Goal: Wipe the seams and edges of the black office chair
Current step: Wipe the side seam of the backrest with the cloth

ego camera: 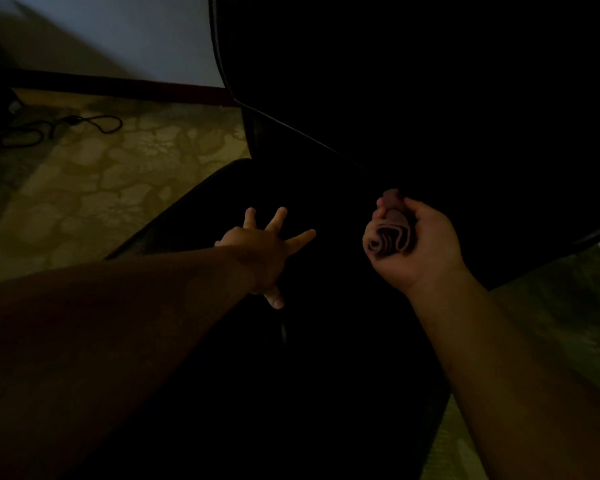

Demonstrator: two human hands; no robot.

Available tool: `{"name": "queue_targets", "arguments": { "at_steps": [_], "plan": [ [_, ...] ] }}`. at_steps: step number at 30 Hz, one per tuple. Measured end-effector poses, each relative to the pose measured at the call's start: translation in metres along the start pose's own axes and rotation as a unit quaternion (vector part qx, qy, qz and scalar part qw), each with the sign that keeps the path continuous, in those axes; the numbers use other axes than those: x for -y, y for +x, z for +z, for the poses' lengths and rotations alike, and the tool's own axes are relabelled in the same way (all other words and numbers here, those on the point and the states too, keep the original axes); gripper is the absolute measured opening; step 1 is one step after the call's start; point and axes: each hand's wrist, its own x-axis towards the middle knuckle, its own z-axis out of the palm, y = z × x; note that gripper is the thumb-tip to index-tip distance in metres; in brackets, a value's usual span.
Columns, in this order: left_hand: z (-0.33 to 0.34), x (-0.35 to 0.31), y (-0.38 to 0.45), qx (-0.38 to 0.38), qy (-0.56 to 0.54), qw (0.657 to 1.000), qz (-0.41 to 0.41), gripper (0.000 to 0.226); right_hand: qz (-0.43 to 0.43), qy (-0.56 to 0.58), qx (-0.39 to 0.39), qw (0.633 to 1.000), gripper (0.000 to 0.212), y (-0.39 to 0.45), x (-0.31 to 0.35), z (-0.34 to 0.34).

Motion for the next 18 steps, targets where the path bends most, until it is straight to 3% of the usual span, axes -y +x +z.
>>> {"name": "queue_targets", "arguments": {
  "at_steps": [6,9,11,13,15,18],
  "plan": [
    [0.0017,0.0051,0.0024,0.001,-0.011,1.0,0.014,0.137,0.03,0.008,0.013,0.999,0.03,0.0042,-0.0019,-0.0073],
    [0.0018,0.0042,0.0024,0.0,-0.006,1.0,0.012,0.137,0.024,-0.007,0.054,0.998,0.013,0.0033,-0.0022,-0.0062],
    [0.002,0.0034,0.0023,0.0,-0.008,1.0,0.009,0.137,0.033,-0.008,0.083,0.996,0.023,0.002,-0.0021,-0.0035],
    [0.0018,0.0029,0.0028,-0.001,-0.007,1.0,0.005,0.137,0.025,-0.013,0.049,0.998,0.014,0.0058,-0.0024,-0.001],
    [0.0015,0.0029,0.0027,-0.001,-0.009,1.0,0.004,0.137,0.017,-0.02,0.007,1.0,0.026,0.009,-0.0033,-0.0002],
    [0.0016,0.0023,0.0019,-0.003,-0.01,1.0,0.005,0.137,0.029,-0.017,0.05,0.998,0.028,0.0078,-0.0041,-0.0008]
  ]
}}
